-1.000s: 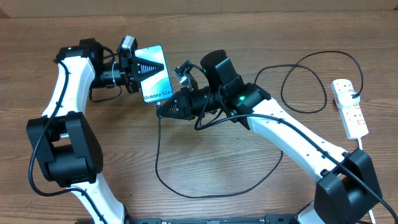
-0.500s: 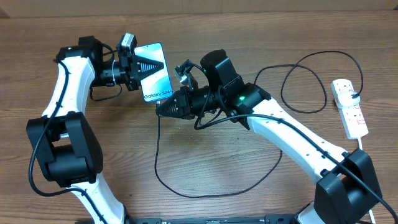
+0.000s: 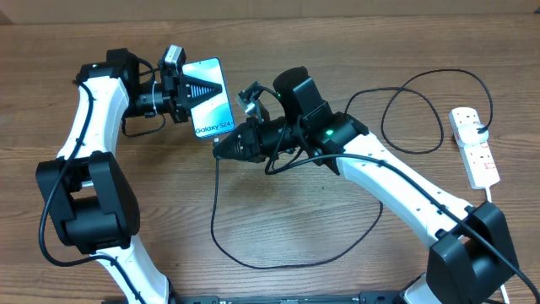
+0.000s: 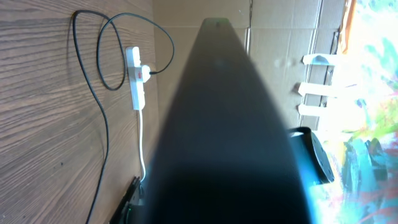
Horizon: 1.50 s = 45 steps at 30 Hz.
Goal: Plug charger to phone and switch on socket
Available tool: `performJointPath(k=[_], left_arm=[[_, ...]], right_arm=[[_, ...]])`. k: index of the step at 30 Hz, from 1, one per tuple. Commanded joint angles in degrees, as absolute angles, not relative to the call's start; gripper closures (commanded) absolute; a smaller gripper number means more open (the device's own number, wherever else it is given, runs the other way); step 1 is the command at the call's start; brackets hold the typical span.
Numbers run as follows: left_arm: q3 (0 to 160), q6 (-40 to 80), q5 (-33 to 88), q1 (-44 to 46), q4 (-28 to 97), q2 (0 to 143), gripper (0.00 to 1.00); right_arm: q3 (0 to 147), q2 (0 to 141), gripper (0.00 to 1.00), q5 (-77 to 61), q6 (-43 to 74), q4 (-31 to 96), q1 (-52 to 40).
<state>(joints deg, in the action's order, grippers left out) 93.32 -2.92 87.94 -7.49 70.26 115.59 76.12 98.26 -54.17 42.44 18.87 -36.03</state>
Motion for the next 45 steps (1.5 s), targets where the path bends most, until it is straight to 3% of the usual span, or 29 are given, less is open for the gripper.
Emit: performJointPath(k=[1,45], left_arm=[[93.9,-2.1,90.6,-7.0,70.2,113.0,0.96],[93.9,-0.2,90.6,-5.6,69.5,113.0,0.96]], right_arm=[[77.2,97.7,0.96,-54.5,42.7,18.5,-34.5],[77.2,97.7,0.96,-54.9,45.4,16.1,-34.1]])
